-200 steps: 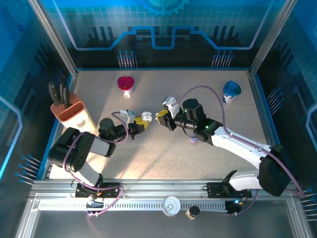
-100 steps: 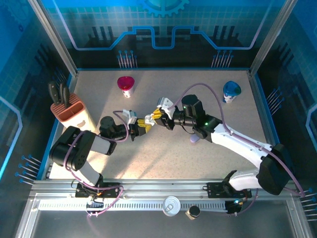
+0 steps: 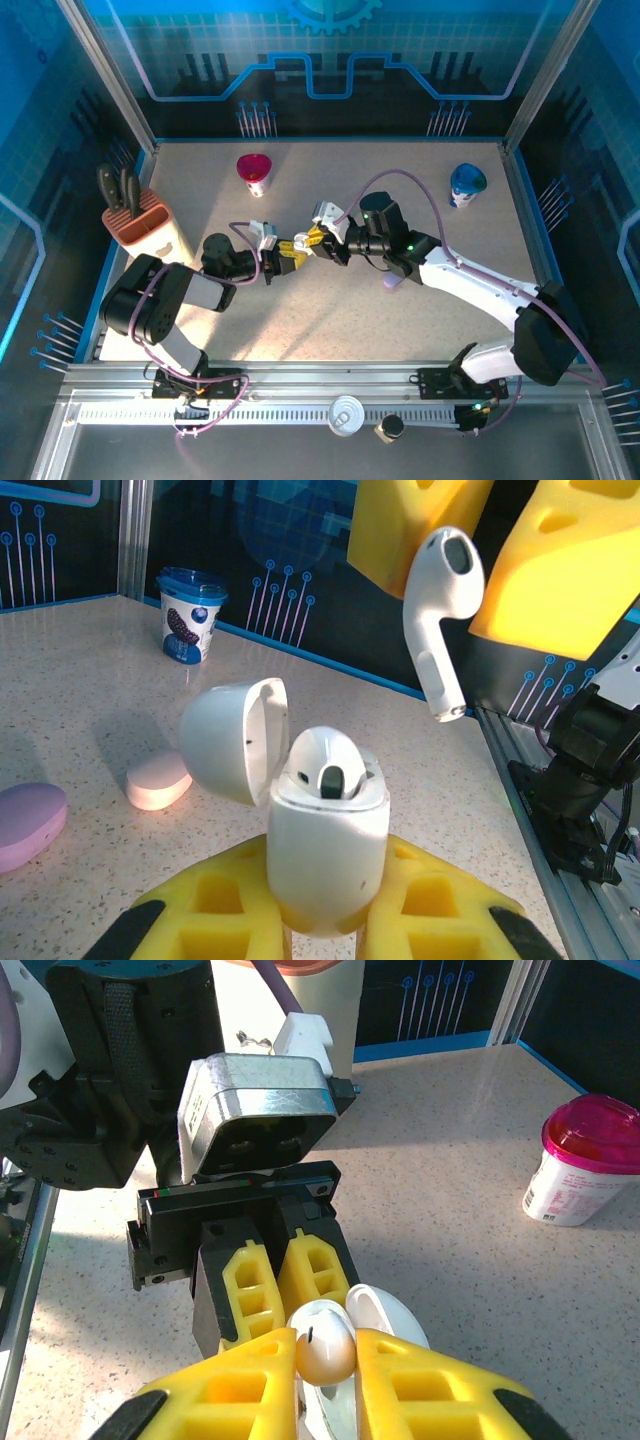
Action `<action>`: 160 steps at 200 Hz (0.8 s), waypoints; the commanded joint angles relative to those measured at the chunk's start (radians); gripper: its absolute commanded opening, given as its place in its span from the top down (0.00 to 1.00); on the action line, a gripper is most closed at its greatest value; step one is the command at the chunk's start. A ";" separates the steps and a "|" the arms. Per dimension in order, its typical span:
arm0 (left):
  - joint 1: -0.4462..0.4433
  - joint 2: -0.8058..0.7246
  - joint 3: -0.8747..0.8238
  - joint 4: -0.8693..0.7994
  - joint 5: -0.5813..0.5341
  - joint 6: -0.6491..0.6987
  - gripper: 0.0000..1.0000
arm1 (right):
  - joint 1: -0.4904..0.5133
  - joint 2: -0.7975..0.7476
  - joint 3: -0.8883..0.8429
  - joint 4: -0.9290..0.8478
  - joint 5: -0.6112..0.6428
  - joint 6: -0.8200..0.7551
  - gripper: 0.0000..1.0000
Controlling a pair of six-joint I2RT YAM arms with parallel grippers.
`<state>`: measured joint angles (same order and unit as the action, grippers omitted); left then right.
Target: Insert the wireless bluetooth earbuds into the charging case
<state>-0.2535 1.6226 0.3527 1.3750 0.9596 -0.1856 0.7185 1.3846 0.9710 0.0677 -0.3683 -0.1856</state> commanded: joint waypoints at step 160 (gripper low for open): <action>-0.006 -0.023 0.022 0.027 0.030 -0.010 0.93 | -0.023 0.049 0.028 -0.018 0.051 -0.012 0.84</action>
<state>-0.2535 1.6222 0.3527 1.3746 0.9596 -0.1856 0.7082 1.4136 0.9710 0.0528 -0.3290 -0.1921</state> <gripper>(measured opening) 0.140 0.165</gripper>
